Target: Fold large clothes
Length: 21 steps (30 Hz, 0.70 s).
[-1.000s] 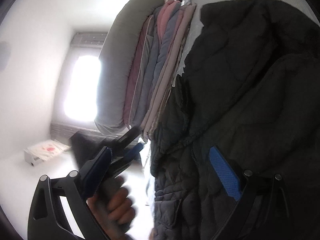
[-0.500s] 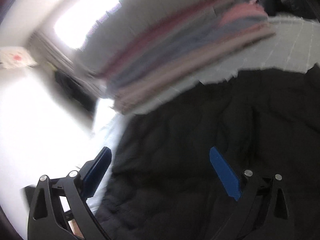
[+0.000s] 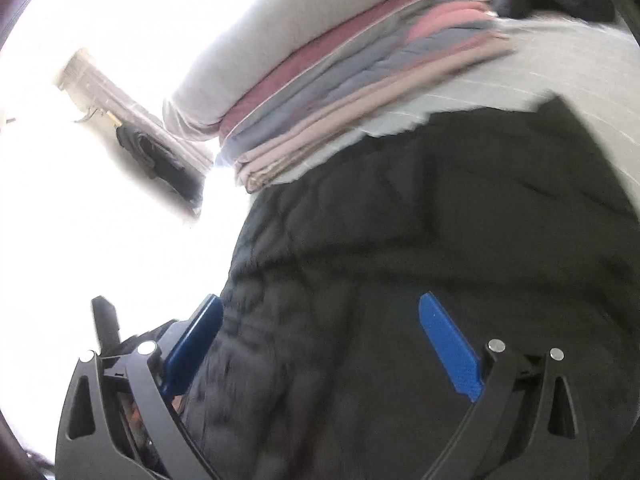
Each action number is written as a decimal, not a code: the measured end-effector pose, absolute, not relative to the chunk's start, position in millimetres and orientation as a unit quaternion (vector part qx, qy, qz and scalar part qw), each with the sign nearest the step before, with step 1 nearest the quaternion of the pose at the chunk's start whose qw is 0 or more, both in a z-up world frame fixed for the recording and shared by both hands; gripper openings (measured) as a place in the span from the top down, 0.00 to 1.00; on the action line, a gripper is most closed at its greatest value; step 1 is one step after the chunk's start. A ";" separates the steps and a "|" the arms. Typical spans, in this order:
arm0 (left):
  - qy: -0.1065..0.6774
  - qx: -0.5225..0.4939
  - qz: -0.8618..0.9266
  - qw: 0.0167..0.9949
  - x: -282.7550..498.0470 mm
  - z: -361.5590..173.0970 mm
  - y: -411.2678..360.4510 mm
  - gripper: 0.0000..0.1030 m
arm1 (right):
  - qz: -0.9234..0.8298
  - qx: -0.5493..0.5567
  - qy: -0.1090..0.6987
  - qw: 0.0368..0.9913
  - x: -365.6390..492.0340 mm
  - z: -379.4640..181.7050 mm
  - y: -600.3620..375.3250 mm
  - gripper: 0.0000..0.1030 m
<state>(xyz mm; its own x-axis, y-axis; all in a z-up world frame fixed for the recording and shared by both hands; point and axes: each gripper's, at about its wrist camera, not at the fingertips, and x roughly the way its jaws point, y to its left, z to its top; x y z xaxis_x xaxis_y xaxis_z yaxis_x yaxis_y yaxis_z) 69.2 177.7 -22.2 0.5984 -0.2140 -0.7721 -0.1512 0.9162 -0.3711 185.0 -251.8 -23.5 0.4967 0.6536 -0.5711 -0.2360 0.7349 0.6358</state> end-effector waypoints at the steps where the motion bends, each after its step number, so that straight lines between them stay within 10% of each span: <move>1: 0.453 -0.201 -0.022 0.868 69.1 -24.2 173.2 0.13 | 0.266 0.257 0.434 0.821 167.1 -29.5 -272.2 0.07; 13: 0.500 -0.184 -0.047 0.845 77.8 -54.6 135.0 0.13 | 0.222 0.416 0.445 0.761 133.6 -103.9 -353.6 0.07; 21: 0.506 -0.215 -0.058 0.833 81.0 -54.0 145.7 0.13 | 0.218 0.309 0.484 0.789 208.2 -86.1 -383.8 0.07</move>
<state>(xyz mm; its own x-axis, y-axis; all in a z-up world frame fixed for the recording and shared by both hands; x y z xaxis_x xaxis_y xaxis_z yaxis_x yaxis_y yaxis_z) 81.0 145.7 -54.0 0.4804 -0.3147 -0.8187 -0.1213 0.9006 -0.4173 208.2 -383.8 -86.1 0.4363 0.6427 -0.6297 -0.0440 0.7142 0.6985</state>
